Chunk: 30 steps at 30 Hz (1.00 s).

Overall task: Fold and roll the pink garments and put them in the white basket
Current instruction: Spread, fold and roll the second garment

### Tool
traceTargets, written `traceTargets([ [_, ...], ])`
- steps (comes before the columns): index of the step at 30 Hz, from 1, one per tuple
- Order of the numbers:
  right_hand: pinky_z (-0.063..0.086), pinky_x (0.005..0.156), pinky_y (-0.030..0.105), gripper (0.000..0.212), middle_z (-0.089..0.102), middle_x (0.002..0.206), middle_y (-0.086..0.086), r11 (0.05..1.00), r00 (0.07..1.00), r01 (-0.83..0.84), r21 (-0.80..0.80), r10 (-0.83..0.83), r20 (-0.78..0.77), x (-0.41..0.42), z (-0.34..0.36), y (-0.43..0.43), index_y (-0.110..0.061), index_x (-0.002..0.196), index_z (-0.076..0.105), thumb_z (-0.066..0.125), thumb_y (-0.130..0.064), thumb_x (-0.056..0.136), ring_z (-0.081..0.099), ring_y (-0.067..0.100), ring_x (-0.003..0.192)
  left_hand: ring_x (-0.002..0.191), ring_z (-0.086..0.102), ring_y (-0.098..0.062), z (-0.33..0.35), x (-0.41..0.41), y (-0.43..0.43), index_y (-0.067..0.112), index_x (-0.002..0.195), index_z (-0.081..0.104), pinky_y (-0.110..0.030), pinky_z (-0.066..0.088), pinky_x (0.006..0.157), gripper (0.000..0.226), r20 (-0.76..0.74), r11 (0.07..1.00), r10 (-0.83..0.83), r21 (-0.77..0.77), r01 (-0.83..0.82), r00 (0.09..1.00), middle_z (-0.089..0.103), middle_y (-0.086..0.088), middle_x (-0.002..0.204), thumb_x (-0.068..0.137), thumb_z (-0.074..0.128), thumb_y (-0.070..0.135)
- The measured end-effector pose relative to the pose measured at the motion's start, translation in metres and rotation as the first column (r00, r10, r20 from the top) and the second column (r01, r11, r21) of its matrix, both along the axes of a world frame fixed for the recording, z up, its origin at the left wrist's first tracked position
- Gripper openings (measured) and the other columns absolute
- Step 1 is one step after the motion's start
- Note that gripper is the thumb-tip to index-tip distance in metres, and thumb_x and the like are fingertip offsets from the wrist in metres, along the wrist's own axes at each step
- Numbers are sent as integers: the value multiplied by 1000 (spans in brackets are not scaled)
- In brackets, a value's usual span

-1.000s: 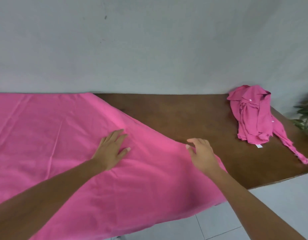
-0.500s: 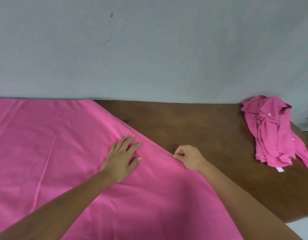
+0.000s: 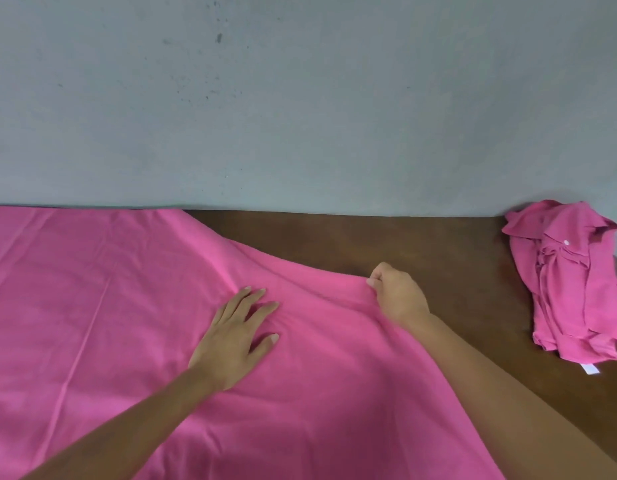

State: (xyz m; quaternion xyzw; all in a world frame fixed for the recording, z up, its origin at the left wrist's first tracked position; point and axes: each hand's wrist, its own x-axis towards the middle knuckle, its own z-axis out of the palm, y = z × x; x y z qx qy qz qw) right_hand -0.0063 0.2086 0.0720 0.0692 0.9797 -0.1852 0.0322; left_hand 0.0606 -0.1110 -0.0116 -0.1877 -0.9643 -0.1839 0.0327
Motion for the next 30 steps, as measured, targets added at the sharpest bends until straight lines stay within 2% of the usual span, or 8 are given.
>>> traceTargets([
  [5,45,63,37,18,62,88,1,992,989,-19,122,36,-143,-6,19,11,-17,96,54,43,-28,106,59,26,78,156,-1,-9,0,0,0,36,155,33,-44,20,126,64,1,1000,-3,-4,3,1000,19,12,165,100,24,67],
  [10,49,67,40,10,60,87,-5,993,963,-108,53,117,-243,34,23,-2,-22,93,55,51,-24,101,58,23,78,155,4,-11,-1,0,0,34,153,38,-40,15,126,62,-8,1000,-5,-1,5,1000,23,10,164,101,26,65],
  [15,45,73,31,7,59,92,-17,937,930,-350,18,349,-113,93,9,-26,-29,93,60,57,-25,98,56,8,83,155,12,-15,-1,1,0,31,151,41,-39,16,126,61,-17,1000,10,11,-10,1000,30,7,160,101,26,63],
  [17,41,70,26,8,57,89,-20,934,929,-358,2,357,-93,100,5,-26,-29,93,60,57,-25,99,53,4,81,153,17,-17,0,1,0,28,149,43,-40,19,125,61,-22,999,14,32,-14,1000,34,5,158,101,27,61],
  [21,49,72,29,7,62,92,-17,990,973,-139,-29,131,-191,83,5,-6,-30,94,60,55,-29,99,58,5,85,150,25,-18,1,1,1,22,148,44,-40,25,123,63,-26,997,25,76,-23,999,40,3,153,99,29,59],
  [25,52,80,35,22,66,94,-7,991,989,130,-32,-127,68,59,-3,12,-23,95,65,57,-42,99,64,17,92,150,25,-19,1,1,1,22,147,44,-40,24,123,63,-16,998,20,60,-19,1000,41,2,152,99,28,60],
  [27,50,81,31,29,69,94,-5,968,963,204,-144,-172,208,54,-8,10,-19,95,70,60,-46,97,65,17,93,150,25,-20,2,1,0,22,146,45,-41,24,123,64,-10,998,19,55,-19,1000,42,1,151,98,26,60],
  [30,53,83,29,23,74,94,-4,918,944,277,-286,-205,257,50,-10,3,-18,91,76,70,-40,92,68,16,93,150,26,-21,2,1,0,21,145,46,-41,24,124,64,-6,999,16,52,-16,1000,42,0,151,98,26,59],
])
